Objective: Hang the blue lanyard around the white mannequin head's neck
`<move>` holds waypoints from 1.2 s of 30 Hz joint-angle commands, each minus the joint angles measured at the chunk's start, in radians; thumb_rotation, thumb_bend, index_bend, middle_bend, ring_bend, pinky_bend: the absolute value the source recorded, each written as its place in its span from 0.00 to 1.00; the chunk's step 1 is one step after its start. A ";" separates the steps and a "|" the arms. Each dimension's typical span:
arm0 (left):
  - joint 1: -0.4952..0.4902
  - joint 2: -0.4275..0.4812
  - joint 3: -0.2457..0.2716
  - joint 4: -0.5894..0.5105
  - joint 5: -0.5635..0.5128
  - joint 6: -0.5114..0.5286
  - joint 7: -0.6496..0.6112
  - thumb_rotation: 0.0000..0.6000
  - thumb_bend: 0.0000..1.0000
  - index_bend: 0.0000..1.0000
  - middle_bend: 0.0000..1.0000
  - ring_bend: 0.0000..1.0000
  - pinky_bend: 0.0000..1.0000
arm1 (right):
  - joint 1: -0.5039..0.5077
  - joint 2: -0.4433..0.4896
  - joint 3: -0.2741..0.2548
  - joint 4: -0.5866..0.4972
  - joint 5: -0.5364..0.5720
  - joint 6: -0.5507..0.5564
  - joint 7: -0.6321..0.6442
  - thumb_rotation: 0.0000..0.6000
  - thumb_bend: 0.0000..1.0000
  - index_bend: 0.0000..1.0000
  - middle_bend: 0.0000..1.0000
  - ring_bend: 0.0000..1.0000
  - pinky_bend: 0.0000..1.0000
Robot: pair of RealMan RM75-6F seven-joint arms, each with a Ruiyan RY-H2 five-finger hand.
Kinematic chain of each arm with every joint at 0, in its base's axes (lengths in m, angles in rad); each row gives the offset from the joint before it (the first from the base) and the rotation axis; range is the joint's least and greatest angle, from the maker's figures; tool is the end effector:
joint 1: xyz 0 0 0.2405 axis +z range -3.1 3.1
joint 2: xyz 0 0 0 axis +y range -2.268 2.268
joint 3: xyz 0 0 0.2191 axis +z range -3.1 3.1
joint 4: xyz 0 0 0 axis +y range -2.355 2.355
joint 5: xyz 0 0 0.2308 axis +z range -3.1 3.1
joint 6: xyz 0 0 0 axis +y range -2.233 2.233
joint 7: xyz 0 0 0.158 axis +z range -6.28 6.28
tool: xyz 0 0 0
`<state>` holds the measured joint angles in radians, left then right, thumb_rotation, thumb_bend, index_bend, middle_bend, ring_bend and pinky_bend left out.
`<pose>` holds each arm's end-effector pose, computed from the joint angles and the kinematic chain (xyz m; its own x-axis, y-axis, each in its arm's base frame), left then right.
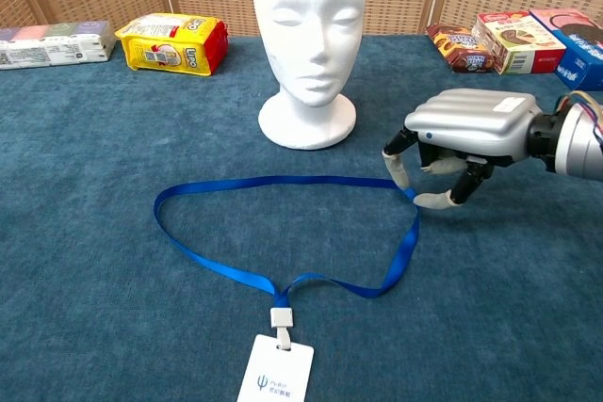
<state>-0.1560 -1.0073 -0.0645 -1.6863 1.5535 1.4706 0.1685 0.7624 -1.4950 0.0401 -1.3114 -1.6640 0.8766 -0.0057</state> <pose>-0.2585 0.2154 0.1454 0.5756 -0.0528 0.8160 0.8071 -0.1233 -0.5774 -0.1365 -0.3154 -0.0549 0.6478 -0.2204 0.7292 -0.6189 -0.7103 0.3352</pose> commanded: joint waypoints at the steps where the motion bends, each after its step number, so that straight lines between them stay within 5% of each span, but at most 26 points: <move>1: -0.001 0.000 0.000 0.001 0.000 0.000 0.000 0.77 0.15 0.61 0.59 0.54 0.38 | 0.002 -0.006 -0.008 0.015 -0.003 0.008 -0.013 0.92 0.39 0.50 1.00 1.00 1.00; 36: -0.012 -0.001 0.006 0.001 0.002 -0.006 -0.012 0.77 0.15 0.60 0.59 0.54 0.38 | 0.030 -0.018 -0.070 0.039 0.005 -0.001 -0.124 0.92 0.37 0.47 1.00 1.00 1.00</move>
<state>-0.1681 -1.0080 -0.0583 -1.6850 1.5554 1.4646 0.1563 0.7921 -1.5131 -0.0296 -1.2717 -1.6595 0.8758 -0.1292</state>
